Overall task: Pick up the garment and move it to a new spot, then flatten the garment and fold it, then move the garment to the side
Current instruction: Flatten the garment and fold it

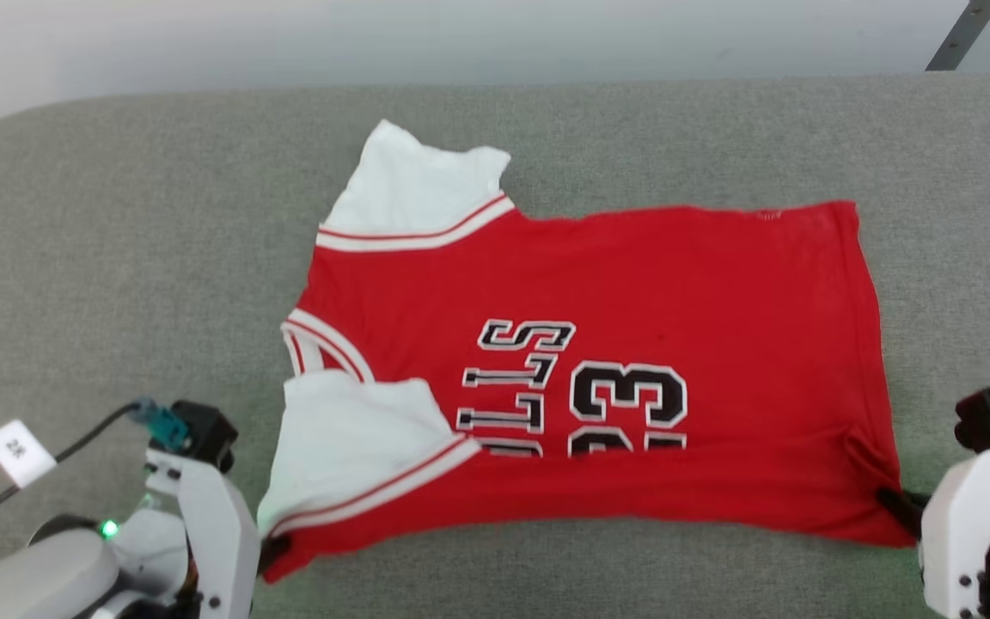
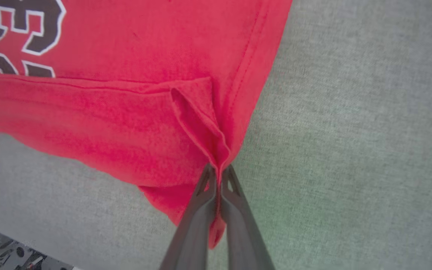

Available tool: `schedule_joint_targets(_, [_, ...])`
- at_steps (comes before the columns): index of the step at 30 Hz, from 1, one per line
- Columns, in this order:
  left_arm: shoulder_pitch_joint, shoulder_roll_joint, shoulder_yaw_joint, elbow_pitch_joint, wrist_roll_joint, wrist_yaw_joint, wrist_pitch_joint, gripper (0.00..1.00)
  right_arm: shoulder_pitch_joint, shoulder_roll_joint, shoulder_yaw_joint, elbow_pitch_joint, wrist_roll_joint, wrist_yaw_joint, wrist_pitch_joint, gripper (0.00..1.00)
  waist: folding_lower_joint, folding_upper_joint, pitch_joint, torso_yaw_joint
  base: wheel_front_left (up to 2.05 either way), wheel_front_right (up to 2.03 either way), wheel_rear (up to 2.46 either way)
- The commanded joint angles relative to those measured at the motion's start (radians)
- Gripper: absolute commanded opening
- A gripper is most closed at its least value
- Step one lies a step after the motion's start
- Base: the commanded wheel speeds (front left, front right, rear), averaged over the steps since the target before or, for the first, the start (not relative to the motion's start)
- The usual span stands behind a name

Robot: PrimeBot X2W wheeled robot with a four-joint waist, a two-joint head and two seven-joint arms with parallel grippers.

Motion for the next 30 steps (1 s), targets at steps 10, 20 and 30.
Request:
schedule_joint_targets(10, [0.056,0.04,-0.007,-0.047,-0.029,0.049,0.002,0.0,0.081,-0.005,-0.036,-0.05,0.013,-0.001,0.035,0.0,0.0,-0.0001,0.002,-0.005,0.0,0.0,0.0])
schedule_joint_targets(20, [0.031,0.014,-0.004,-0.014,-0.008,0.052,-0.002,1.0,0.056,0.028,-0.012,-0.037,-0.011,-0.001,0.015,0.49,0.0,-0.0001,0.004,-0.013,0.0,0.0,0.0])
schedule_joint_targets(30, [-0.062,0.057,0.039,-0.047,0.019,0.057,0.034,1.0,0.005,0.053,-0.019,-0.039,-0.019,-0.001,-0.028,1.0,0.0,-0.0001,0.018,-0.047,0.0,0.0,0.0])
